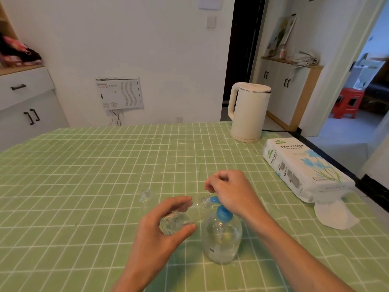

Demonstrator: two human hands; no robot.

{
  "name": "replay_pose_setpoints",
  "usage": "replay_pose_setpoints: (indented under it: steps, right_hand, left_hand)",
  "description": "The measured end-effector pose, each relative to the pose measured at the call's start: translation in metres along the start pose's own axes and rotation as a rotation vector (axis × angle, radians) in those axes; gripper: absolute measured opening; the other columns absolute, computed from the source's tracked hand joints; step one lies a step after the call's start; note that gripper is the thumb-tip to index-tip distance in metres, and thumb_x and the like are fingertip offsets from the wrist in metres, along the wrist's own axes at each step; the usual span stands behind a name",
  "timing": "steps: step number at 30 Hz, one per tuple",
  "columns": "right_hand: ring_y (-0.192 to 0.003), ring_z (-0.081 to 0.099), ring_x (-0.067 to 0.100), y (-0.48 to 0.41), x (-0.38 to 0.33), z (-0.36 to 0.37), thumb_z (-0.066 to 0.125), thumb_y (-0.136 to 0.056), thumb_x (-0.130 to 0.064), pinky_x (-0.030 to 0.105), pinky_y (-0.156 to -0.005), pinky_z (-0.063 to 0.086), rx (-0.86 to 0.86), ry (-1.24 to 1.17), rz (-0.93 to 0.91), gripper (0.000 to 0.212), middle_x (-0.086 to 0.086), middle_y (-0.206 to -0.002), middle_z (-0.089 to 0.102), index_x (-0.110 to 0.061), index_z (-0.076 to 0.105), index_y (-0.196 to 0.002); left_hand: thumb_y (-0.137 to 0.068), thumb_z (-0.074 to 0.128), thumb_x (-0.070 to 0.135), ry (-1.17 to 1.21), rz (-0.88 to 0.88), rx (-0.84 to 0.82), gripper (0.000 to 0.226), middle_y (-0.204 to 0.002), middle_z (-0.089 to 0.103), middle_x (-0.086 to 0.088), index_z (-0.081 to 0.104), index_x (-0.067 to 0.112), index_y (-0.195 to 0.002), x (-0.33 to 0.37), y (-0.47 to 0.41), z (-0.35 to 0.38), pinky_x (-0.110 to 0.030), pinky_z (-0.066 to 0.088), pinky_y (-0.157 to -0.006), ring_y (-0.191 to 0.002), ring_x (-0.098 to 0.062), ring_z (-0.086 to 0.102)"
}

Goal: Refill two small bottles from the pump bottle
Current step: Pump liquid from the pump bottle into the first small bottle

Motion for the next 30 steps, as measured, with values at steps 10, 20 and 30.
replay_pose_setpoints:
  steps: [10, 20, 30]
  right_hand:
    - [-0.076, 0.078, 0.007, 0.006, 0.006, 0.005, 0.059, -0.096, -0.022, 0.044, -0.09, 0.063, 0.021, -0.032, 0.004, 0.036, -0.011, -0.07, 0.079, -0.018, 0.08, -0.068]
    - [-0.082, 0.078, 0.007, 0.002, 0.002, 0.005, 0.042, -0.105, -0.041, 0.038, -0.098, 0.058, -0.076, -0.119, 0.041, 0.058, -0.008, -0.077, 0.082, -0.016, 0.084, -0.073]
    - [-0.082, 0.077, 0.011, 0.003, 0.011, 0.012, 0.046, -0.104, -0.031, 0.042, -0.094, 0.06, -0.063, -0.007, 0.01, 0.052, -0.011, -0.074, 0.081, -0.018, 0.083, -0.07]
  left_hand:
    - [-0.074, 0.092, 0.003, 0.003, -0.016, -0.017, 0.056, -0.11, 0.079, 0.024, 0.075, 0.033, -0.117, -0.005, 0.003, 0.006, -0.001, 0.047, -0.091, -0.109, 0.003, 0.071]
    - [-0.074, 0.092, 0.005, 0.005, 0.007, -0.005, 0.056, -0.11, 0.078, 0.024, 0.074, 0.036, -0.117, 0.002, 0.0, -0.001, -0.001, 0.046, -0.091, -0.11, 0.005, 0.071]
    - [-0.074, 0.093, 0.006, 0.004, -0.019, -0.023, 0.055, -0.112, 0.079, 0.021, 0.075, 0.034, -0.118, -0.008, 0.002, 0.007, -0.004, 0.048, -0.093, -0.111, -0.001, 0.072]
Point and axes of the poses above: each hand's wrist, its own y-axis away from the middle knuckle, its own z-axis out of the palm, x = y × z, the point moved 7 cm from there along -y, towards the middle knuckle
